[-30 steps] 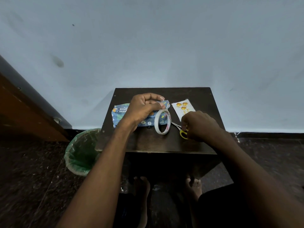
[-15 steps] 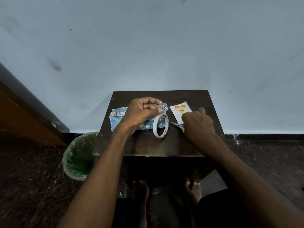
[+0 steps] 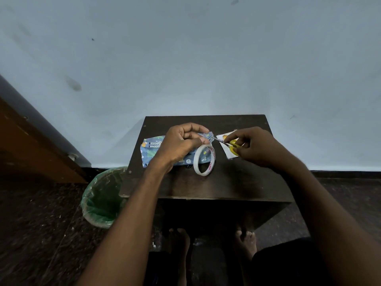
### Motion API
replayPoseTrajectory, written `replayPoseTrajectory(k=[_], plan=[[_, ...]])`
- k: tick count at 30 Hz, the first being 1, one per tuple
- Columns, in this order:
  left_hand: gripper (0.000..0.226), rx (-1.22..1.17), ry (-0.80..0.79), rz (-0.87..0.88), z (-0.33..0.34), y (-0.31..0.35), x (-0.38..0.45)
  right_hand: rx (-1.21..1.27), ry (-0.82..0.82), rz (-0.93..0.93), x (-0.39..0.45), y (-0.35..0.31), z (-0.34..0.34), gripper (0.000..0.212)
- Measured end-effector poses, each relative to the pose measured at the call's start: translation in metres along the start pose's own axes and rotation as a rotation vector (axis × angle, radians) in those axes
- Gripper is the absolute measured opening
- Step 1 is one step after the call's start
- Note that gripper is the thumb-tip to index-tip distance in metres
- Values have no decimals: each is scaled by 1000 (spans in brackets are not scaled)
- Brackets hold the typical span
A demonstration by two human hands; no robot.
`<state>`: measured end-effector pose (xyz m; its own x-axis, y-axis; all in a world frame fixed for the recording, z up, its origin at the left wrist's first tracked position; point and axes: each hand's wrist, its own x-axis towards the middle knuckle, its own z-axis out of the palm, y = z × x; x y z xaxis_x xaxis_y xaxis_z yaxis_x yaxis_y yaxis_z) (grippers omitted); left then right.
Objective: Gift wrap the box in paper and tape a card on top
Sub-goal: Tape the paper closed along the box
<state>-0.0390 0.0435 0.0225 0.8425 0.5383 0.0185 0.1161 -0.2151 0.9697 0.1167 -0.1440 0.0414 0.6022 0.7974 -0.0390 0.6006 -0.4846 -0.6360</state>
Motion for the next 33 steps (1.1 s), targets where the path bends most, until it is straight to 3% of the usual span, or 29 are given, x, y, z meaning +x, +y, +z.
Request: replayPoseTrajectory(k=[7, 33], plan=[[30, -4, -42, 22, -1, -2, 0, 310, -142, 18, -1, 2, -5, 38], [34, 27, -45, 68, -1, -1, -1, 141, -50, -101, 6, -6, 4, 30]])
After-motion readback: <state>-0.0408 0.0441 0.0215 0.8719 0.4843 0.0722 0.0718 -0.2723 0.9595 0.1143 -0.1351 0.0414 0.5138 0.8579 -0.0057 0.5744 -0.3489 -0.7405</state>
